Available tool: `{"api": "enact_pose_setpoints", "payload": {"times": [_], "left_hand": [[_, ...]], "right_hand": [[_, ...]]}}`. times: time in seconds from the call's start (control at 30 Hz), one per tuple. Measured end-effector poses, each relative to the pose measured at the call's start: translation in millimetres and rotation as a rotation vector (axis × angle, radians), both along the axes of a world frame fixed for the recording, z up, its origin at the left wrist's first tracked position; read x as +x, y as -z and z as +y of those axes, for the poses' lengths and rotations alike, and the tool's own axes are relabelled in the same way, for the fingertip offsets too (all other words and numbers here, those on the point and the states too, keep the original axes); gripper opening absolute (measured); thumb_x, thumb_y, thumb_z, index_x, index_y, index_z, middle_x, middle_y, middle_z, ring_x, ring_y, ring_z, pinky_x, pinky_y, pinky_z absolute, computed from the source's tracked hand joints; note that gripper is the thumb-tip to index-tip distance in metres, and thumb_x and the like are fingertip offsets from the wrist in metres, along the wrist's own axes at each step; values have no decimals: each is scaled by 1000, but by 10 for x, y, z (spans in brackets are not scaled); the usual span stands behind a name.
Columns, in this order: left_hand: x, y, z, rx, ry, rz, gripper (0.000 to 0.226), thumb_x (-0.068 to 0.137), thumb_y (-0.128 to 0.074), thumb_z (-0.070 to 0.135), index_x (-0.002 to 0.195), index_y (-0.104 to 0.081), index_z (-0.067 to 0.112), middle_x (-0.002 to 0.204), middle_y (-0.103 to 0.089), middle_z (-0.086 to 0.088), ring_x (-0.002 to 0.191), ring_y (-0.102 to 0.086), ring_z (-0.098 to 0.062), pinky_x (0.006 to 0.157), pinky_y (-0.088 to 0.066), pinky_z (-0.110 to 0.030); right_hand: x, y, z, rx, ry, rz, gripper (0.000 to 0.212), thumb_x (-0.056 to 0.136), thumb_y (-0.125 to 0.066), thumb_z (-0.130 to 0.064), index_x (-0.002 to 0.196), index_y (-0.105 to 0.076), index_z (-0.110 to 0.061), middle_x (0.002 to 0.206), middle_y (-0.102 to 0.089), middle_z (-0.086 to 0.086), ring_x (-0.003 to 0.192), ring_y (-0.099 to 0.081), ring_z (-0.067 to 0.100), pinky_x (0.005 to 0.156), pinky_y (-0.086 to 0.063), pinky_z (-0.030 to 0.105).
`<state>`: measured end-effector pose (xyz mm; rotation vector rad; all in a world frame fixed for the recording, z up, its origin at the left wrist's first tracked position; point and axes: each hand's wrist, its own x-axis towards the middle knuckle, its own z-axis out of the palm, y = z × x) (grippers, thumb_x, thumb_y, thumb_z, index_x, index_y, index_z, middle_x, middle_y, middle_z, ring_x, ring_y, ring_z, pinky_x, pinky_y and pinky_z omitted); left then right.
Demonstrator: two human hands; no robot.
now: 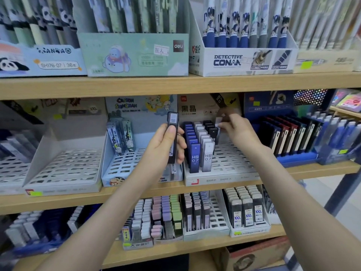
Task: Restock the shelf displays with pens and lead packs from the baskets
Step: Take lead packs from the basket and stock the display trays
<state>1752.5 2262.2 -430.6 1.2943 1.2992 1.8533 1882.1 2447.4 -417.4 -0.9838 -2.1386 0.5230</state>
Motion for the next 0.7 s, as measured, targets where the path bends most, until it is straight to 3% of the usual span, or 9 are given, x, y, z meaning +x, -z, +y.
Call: {"api": "enact_pose_setpoints", "payload": {"times": [0.2, 0.27, 0.47, 0.57, 0.63, 0.7], "left_hand": [[-34, -4, 9, 8, 17, -23, 26, 104, -31, 26, 98, -50, 10, 65, -58, 3, 51, -48, -14, 50, -44, -28], [-31, -5, 8, 12, 23, -27, 26, 104, -31, 26, 97, -51, 10, 65, -58, 3, 51, -48, -15, 50, -44, -27], [10, -35, -11, -21, 40, -14, 26, 104, -32, 26, 97, -51, 11, 64, -58, 4, 50, -46, -13, 48, -42, -26], [27, -48, -47, -67, 76, 39, 24, 103, -33, 26, 96, -51, 11, 63, -57, 5, 48, -44, -12, 47, -37, -27], [52, -49, -65, -105, 108, 107, 22, 103, -34, 24, 96, -50, 10, 64, -56, 4, 47, -43, -12, 47, -36, -26], [92, -50, -68, -131, 148, 150, 20, 103, -36, 23, 97, -49, 9, 65, -56, 4, 48, -43, -11, 46, -37, -23]], "right_hand": [[61, 13, 19, -17, -79, 132, 20, 98, -50, -15, 111, -63, -22, 108, -60, 0, 99, -53, 15, 80, -38, 22], [76, 15, 21, -71, -49, 162, 21, 98, -50, -17, 113, -65, -18, 113, -60, 4, 104, -54, 18, 83, -37, 23], [102, 23, -36, -59, -51, 50, 28, 100, -46, -16, 124, -60, -19, 117, -53, 1, 100, -48, 14, 83, -36, 23], [159, -65, -214, 9, 6, 244, 22, 99, -47, -16, 116, -61, -13, 108, -55, 2, 86, -49, 10, 68, -38, 15], [211, -156, -418, 9, -80, 426, 10, 97, -51, -20, 99, -61, -21, 96, -60, -4, 78, -52, 5, 66, -40, 17], [247, -248, -663, -46, -236, 468, 6, 93, -56, -27, 91, -62, -29, 88, -63, -6, 77, -54, 4, 69, -42, 19]]}}
